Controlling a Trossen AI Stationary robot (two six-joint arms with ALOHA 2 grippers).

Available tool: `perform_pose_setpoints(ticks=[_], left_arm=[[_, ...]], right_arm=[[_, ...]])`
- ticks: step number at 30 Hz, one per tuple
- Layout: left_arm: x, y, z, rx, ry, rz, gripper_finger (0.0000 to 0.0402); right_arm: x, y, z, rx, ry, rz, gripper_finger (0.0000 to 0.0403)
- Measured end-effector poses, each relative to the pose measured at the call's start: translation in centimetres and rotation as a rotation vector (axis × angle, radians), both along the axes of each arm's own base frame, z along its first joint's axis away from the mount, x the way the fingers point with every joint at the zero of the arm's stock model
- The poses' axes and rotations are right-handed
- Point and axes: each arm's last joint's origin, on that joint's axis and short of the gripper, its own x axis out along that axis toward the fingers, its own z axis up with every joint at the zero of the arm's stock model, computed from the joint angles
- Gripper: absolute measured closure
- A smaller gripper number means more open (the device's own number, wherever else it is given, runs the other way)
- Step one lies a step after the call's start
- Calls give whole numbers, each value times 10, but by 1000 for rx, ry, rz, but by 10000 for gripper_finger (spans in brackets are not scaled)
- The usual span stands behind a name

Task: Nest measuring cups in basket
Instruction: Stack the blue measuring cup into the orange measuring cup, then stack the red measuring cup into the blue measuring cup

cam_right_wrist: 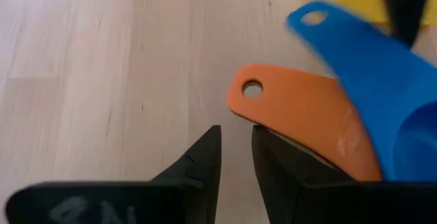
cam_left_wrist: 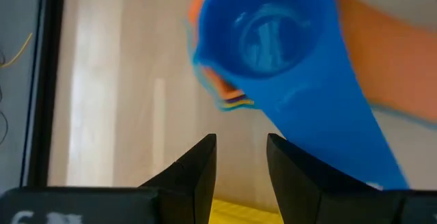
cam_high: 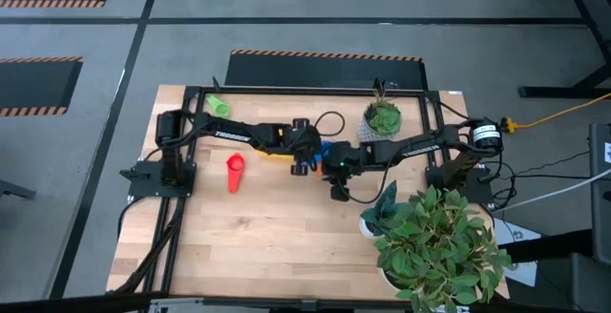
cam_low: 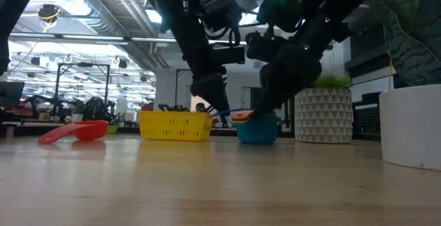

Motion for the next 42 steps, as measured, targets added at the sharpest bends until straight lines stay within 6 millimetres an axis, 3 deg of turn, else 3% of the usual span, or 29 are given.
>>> perform_pose_setpoints(ticks=[11, 24, 31, 37, 42], left_arm=[[3, -29, -1, 4, 12, -63, 279], [3, -37, -2, -129, -15, -57, 279], [0, -40, 0, -101, 8, -45, 279], [-12, -48, 29, -95, -22, -41, 279], [-33, -56, 68, -88, -69, -59, 279]], right_arm=[[0, 1, 0, 1, -2, 12, 315], [0, 1, 0, -1, -2, 4, 315], [1, 0, 1, -2, -13, 3, 315], [0, 0, 0, -4, 0, -1, 315], [-2, 0, -1, -3, 28, 0, 315]])
